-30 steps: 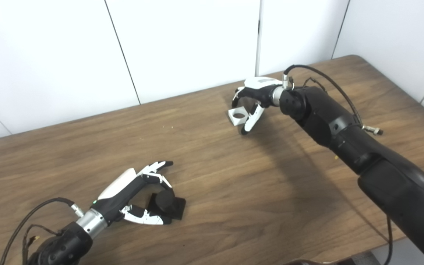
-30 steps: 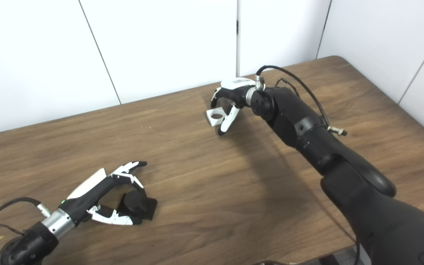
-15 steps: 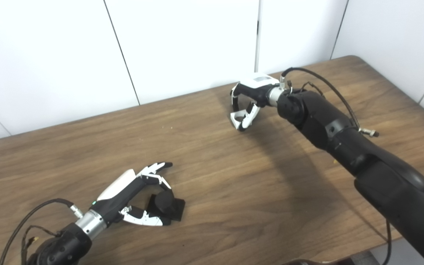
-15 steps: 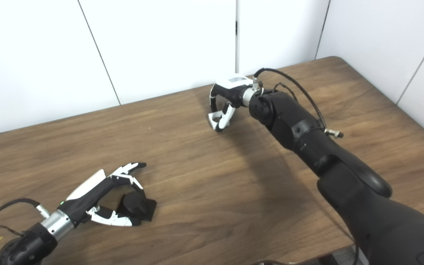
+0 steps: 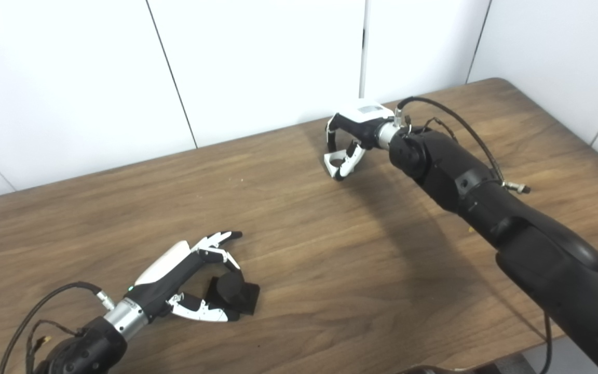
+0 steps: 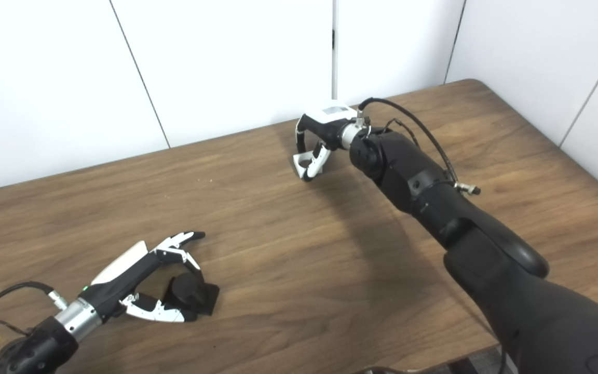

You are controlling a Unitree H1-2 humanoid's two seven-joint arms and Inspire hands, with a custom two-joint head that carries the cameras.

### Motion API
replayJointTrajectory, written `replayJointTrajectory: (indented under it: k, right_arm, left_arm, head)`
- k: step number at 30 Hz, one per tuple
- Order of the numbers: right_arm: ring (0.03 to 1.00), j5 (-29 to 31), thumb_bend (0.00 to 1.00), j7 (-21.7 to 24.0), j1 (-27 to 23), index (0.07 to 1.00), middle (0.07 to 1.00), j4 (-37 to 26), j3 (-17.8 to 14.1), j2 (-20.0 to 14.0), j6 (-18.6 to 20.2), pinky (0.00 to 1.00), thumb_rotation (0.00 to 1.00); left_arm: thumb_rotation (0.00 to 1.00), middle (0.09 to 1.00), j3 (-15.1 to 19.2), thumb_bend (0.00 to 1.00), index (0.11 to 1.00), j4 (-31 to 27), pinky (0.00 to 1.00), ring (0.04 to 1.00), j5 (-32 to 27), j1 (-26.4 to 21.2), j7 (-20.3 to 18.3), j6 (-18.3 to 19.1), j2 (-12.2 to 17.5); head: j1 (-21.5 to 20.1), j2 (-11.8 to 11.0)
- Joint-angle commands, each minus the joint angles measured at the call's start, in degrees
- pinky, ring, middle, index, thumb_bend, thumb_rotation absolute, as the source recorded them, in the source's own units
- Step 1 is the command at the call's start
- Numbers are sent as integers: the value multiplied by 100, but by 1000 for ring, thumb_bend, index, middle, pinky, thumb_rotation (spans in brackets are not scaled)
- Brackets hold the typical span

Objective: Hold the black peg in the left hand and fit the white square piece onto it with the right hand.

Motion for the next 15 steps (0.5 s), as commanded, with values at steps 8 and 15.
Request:
replayJointTrajectory:
  k: [8,15]
  right_arm:
    - [863,-70,512,-192,158,485,805,-337,-56,-174,-126,888,141]
    - [871,124,513,-52,363,484,806,-1186,-282,-283,-265,885,139]
  left_arm:
    - [66,974,-87,522,489,41,1000,1000,164,95,-195,128,195]
    - [68,975,-90,522,490,21,1000,1000,162,79,-226,182,211]
  head:
    - [205,52]
    - [325,95]
